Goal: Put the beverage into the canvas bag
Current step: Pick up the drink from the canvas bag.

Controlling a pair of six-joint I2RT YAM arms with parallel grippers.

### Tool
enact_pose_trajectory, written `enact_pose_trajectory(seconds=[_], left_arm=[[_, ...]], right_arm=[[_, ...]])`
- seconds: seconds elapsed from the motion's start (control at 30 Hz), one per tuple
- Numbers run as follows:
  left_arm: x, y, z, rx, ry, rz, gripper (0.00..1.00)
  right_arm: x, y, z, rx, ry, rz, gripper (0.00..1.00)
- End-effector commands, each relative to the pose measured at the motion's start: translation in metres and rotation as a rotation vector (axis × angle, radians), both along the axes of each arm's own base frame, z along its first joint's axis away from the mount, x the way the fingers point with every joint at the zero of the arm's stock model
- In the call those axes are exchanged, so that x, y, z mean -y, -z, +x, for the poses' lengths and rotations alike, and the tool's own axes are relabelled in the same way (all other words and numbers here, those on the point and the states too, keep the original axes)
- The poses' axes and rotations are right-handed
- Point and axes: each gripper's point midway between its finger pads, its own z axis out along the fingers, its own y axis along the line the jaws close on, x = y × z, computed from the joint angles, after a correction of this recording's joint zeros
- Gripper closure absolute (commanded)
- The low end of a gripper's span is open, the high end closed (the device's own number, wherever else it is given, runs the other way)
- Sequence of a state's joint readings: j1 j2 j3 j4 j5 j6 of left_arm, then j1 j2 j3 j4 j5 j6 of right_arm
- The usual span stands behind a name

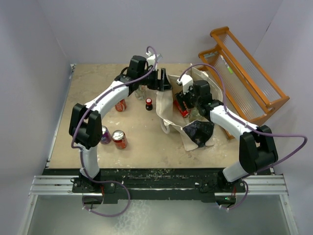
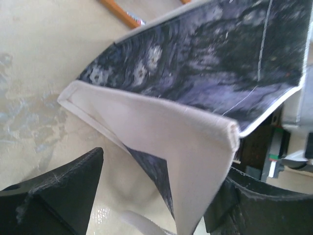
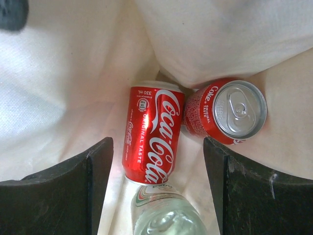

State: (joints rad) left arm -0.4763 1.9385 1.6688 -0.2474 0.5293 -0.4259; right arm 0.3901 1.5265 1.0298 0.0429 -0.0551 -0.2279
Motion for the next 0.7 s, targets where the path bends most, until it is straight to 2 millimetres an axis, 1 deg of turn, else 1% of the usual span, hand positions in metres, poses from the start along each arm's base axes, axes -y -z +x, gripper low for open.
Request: enact_pose_trajectory(seconds=[0.0, 0.17, 0.2, 0.23, 0.27, 0.37, 0.47, 0.6, 0.67], left_arm=[[0.001, -0.042, 0.023, 0.105, -0.025, -0.080, 0.22], [-0.001, -0.047, 0.043, 0.096, -0.111, -0.086, 0.27], [-0.001, -0.044, 0.046, 0.092, -0.123, -0.081, 0.28], [-0.002, -0.043, 0.050, 0.088, -0.141, -0.077, 0.29], [-0.003, -0.041, 0.053, 0.081, -0.159, -0.074, 0.30], [-0.004, -0.039, 0.059, 0.057, -0.202, -0.080, 0.35], [-0.005, -0.033, 0.059, 0.020, -0.223, -0.078, 0.41], [-0.006, -0.022, 0.051, -0.021, -0.220, -0.075, 0.51], [-0.006, -0.018, 0.047, -0.032, -0.213, -0.074, 0.54]], right_arm=[[0.007, -0.011, 0.003, 0.045, 0.019, -0.017, 0.24], [0.007, -0.004, 0.004, 0.044, 0.000, -0.042, 0.24], [0.008, 0.002, 0.002, 0.033, -0.005, -0.050, 0.24], [0.009, 0.012, -0.003, 0.012, -0.012, -0.063, 0.24], [0.008, 0.015, -0.003, 0.011, -0.021, -0.070, 0.24], [0.006, 0.012, -0.003, 0.031, -0.037, -0.077, 0.23], [0.004, 0.007, -0.005, 0.051, -0.055, -0.071, 0.22], [-0.001, 0.004, -0.010, 0.067, -0.084, -0.061, 0.21], [-0.003, 0.004, -0.013, 0.078, -0.096, -0.063, 0.20]])
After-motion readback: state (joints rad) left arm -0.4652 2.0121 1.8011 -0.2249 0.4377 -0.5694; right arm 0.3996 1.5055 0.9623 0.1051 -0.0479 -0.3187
